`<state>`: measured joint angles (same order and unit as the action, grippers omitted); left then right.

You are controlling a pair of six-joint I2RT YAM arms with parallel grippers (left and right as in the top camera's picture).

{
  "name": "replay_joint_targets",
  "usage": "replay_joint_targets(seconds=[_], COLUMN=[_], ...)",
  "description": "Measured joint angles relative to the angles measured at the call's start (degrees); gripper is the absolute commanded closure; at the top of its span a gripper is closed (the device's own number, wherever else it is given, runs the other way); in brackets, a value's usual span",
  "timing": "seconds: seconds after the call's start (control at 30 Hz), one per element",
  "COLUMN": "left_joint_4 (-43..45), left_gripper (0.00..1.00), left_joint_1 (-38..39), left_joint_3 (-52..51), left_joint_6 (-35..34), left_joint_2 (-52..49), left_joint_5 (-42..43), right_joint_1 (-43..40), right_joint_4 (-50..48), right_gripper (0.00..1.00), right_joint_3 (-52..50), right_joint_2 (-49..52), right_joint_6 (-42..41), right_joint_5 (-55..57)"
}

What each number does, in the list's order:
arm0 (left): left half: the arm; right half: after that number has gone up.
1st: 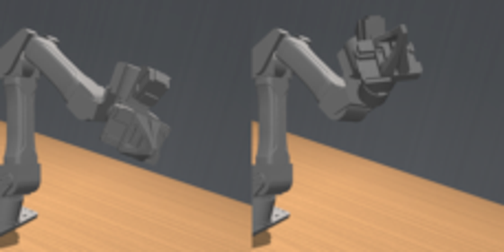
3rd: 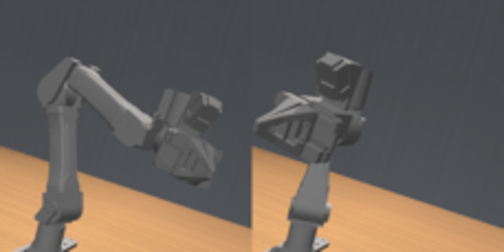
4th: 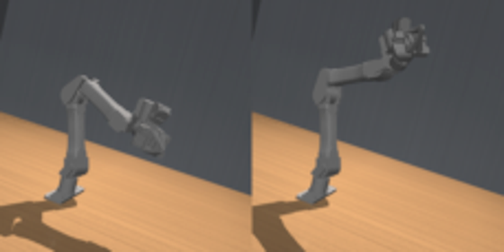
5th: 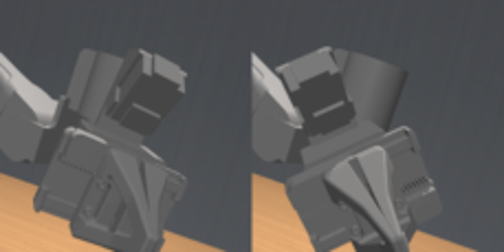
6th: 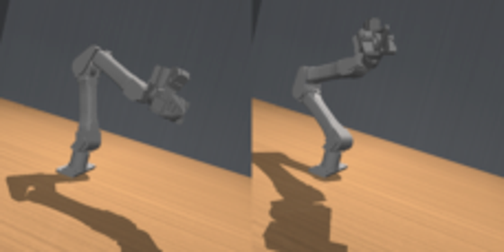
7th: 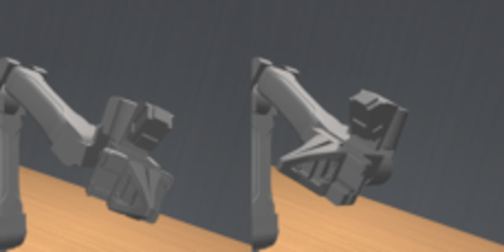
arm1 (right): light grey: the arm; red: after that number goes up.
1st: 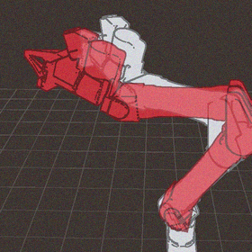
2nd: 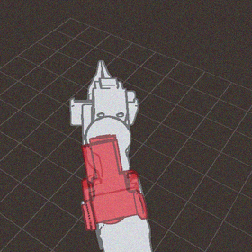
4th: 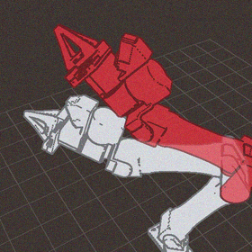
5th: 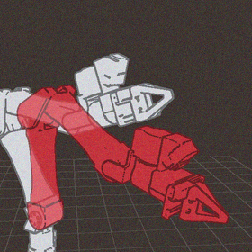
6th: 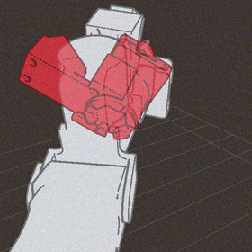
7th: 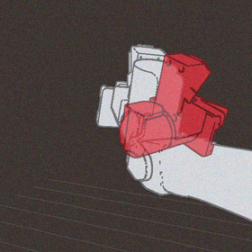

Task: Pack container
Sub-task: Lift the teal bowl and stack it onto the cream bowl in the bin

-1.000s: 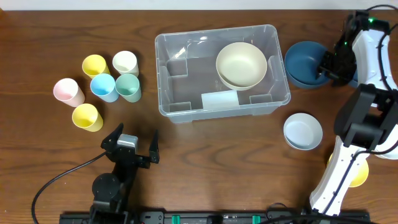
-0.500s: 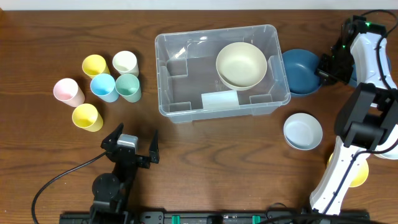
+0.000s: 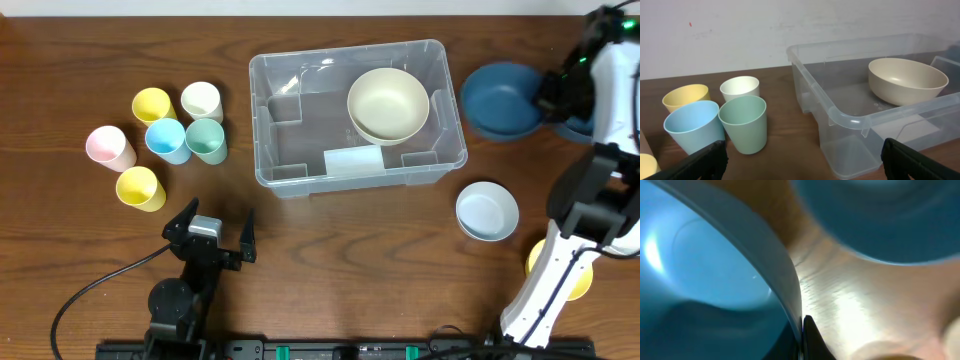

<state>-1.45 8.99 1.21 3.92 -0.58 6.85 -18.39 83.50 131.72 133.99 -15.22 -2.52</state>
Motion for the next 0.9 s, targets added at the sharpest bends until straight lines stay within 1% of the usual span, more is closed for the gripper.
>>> replay_joint_targets(seconds=[0.17, 0.33, 0.4, 0.53, 0.77, 0.9], left_joint_4=[0.0, 0.0, 0.0, 0.0, 0.0, 0.0], left_gripper=[0.02, 0.02, 0.02, 0.02, 0.02, 0.02], left_joint_1=[0.0, 0.0, 0.0, 0.0, 0.0, 0.0], left_joint_3=[0.0, 0.0, 0.0, 0.0, 0.0, 0.0], left_joint_6=[0.0, 0.0, 0.0, 0.0, 0.0, 0.0], left_joint_2=[0.0, 0.0, 0.0, 0.0, 0.0, 0.0], left_joint_5=[0.0, 0.0, 0.0, 0.0, 0.0, 0.0], right_joint_1=[-2.2, -0.3, 1.8, 9.4, 23.0, 27.6], right_joint_4=[4.2, 6.4, 7.2, 8.0, 6.1, 4.3], right_gripper=[0.99, 0.99, 0.99, 0.99, 0.99, 0.99], right_joint_3=[8.9, 12.4, 12.7, 13.0, 11.7, 9.9], right_joint_2=[-5.9, -15.2, -18.1, -21.3, -19.3, -17.3], right_joint_6=[0.9, 5.1, 6.4, 8.5, 9.4, 9.1], right_joint_5=[-0.2, -4.7, -6.0, -7.2, -4.0, -0.5])
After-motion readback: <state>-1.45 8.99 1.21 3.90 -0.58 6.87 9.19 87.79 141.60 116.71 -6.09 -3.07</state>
